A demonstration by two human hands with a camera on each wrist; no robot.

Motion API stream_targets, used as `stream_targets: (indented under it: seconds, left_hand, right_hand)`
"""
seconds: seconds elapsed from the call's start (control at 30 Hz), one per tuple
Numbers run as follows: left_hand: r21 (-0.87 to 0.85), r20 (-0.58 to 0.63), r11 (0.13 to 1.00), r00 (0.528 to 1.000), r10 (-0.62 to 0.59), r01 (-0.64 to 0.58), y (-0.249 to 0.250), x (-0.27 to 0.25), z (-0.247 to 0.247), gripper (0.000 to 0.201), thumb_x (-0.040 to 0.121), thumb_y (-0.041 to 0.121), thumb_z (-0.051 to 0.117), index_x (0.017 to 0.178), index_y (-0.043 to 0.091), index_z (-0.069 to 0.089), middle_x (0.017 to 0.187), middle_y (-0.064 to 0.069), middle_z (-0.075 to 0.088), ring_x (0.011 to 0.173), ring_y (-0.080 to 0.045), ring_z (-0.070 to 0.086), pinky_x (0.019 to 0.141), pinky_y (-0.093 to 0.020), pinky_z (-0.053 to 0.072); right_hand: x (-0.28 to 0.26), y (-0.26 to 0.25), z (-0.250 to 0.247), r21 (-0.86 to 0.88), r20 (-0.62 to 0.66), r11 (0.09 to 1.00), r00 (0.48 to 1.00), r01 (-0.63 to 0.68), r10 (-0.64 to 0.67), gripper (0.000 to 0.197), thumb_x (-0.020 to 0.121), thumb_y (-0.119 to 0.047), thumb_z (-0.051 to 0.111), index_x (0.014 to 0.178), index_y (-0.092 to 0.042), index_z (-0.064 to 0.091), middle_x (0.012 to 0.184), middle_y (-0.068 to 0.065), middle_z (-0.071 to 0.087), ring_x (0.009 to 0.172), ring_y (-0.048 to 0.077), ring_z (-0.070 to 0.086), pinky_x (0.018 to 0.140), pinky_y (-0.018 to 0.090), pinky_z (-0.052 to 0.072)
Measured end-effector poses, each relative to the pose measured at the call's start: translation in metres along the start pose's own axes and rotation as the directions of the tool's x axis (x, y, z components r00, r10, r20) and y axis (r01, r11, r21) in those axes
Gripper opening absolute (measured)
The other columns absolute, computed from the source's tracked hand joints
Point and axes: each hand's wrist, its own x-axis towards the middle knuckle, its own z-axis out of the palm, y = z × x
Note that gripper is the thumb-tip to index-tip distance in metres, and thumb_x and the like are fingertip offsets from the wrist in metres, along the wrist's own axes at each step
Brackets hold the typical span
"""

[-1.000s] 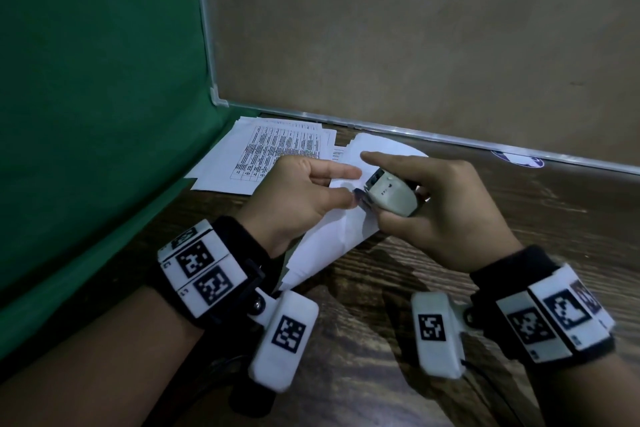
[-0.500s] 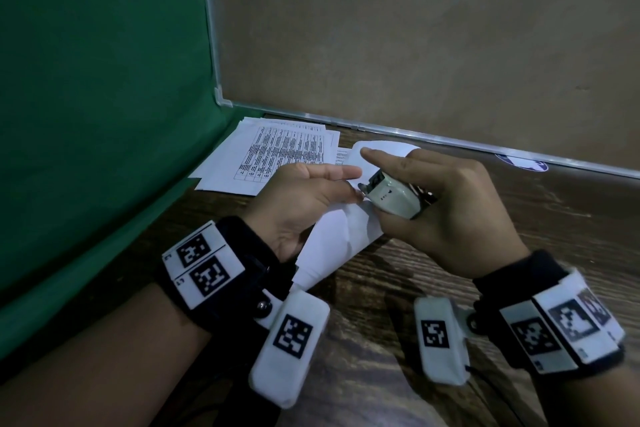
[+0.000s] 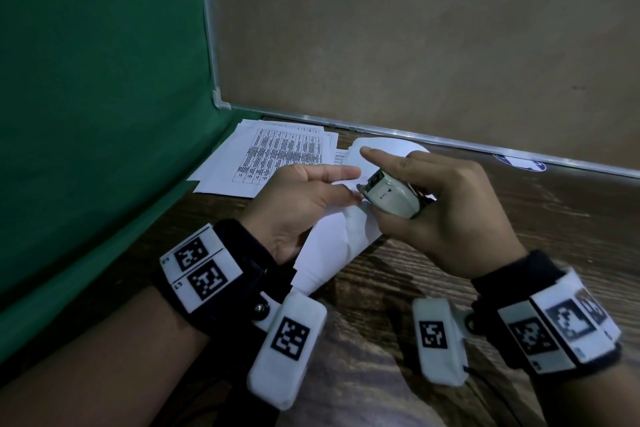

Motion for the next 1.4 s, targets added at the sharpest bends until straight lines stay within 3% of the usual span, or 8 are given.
stream_targets:
  seconds: [0.1, 0.23, 0.43, 0.57, 0.73, 0.97, 1.27, 1.4]
  left_hand:
    - [0.065, -0.004, 0.997, 0.999, 0.045, -0.044, 0.002, 0.0, 0.001, 0.026, 0.089, -0.004, 0.07, 0.112, 0.006, 0.077, 0.099, -0.015, 0.08, 0.096, -0.025, 0.076, 0.087, -0.029, 0.061]
    - [-0.052, 0.032, 0.998, 0.999, 0.035, -0.033, 0.015, -0.004, 0.002, 0.041, 0.093, -0.008, 0.038, 0.116, -0.003, 0.072, 0.087, -0.016, 0.076, 0.059, -0.009, 0.067, 0.051, -0.013, 0.05]
    - [0.213, 0.2, 0.92, 0.936, 0.289, -0.33, 0.025, -0.004, -0.006, 0.051, 0.094, -0.021, 0.053, 0.136, 0.005, 0.064, 0.123, -0.007, 0.075, 0.112, -0.014, 0.073, 0.096, -0.026, 0.058]
    - [0.672, 0.214, 0.471, 0.758, 0.616, -0.571, 0.059, -0.005, 0.009, 0.033, 0.087, 0.013, 0.078, 0.12, 0.018, 0.078, 0.113, 0.007, 0.078, 0.1, 0.0, 0.073, 0.093, -0.027, 0.059]
    - [0.883, 0.249, 0.04, 0.537, 0.806, -0.468, 0.137, 0.012, 0.016, 0.016, 0.091, 0.039, 0.069, 0.1, 0.03, 0.078, 0.106, -0.007, 0.052, 0.104, -0.03, 0.057, 0.091, -0.043, 0.049]
    - [0.961, 0.208, -0.002, 0.714, 0.669, -0.277, 0.218, 0.016, -0.002, 0.017, 0.098, 0.025, 0.061, 0.093, 0.01, 0.068, 0.084, -0.009, 0.059, 0.075, -0.026, 0.052, 0.057, -0.031, 0.03]
    - [0.941, 0.007, 0.331, 0.986, 0.167, -0.063, 0.14, 0.042, -0.077, 0.012, 0.091, 0.024, 0.078, 0.102, 0.018, 0.08, 0.096, -0.002, 0.08, 0.089, -0.023, 0.075, 0.082, -0.035, 0.057]
    - [0.907, 0.063, 0.412, 0.995, 0.078, -0.09, 0.085, 0.048, -0.073, 0.012, 0.091, 0.025, 0.078, 0.103, 0.022, 0.078, 0.087, 0.0, 0.079, 0.054, -0.004, 0.066, 0.047, -0.017, 0.044]
  right_hand:
    - [-0.001, 0.003, -0.002, 0.013, -0.11, 1.0, 0.994, -0.021, 0.023, 0.061, 0.081, -0.012, 0.084, 0.138, -0.023, 0.066, 0.084, -0.005, 0.066, 0.074, 0.011, 0.06, 0.067, 0.026, 0.049]
    - [-0.002, 0.013, -0.01, 0.002, -0.351, 0.996, 0.933, -0.085, 0.08, 0.058, 0.082, -0.015, 0.084, 0.138, -0.02, 0.067, 0.091, 0.009, 0.069, 0.077, 0.024, 0.065, 0.07, 0.041, 0.055]
    - [-0.004, 0.032, -0.022, -0.001, -0.664, 0.99, 0.74, -0.144, 0.107, 0.056, 0.083, -0.016, 0.08, 0.137, -0.017, 0.067, 0.099, 0.013, 0.072, 0.079, 0.028, 0.068, 0.071, 0.042, 0.057]
    - [-0.008, 0.043, -0.022, 0.176, -0.695, 0.951, 0.652, -0.254, 0.303, 0.057, 0.079, -0.019, 0.082, 0.134, -0.022, 0.069, 0.097, 0.001, 0.071, 0.081, 0.013, 0.068, 0.078, 0.041, 0.061]
    - [-0.013, 0.052, -0.017, 0.379, -0.625, 0.86, 0.591, -0.341, 0.509, 0.058, 0.074, -0.029, 0.08, 0.131, -0.025, 0.071, 0.092, -0.016, 0.071, 0.08, 0.002, 0.066, 0.088, 0.034, 0.061]
    - [-0.014, 0.049, -0.017, 0.517, -0.554, 0.825, 0.646, -0.227, 0.525, 0.096, 0.061, -0.065, 0.087, 0.138, -0.012, 0.065, 0.122, 0.006, 0.073, 0.106, 0.009, 0.07, 0.099, 0.034, 0.055]
    - [-0.011, 0.056, -0.026, 0.325, -0.728, 0.83, 0.44, -0.454, 0.526, 0.053, 0.094, -0.037, 0.071, 0.141, -0.015, 0.059, 0.11, -0.002, 0.063, 0.09, 0.005, 0.059, 0.087, 0.033, 0.054]
    - [-0.008, 0.042, -0.032, 0.271, -0.576, 0.863, 0.646, -0.427, 0.501, 0.043, 0.097, -0.03, 0.072, 0.136, -0.016, 0.06, 0.101, -0.004, 0.067, 0.077, 0.0, 0.061, 0.071, 0.014, 0.051]
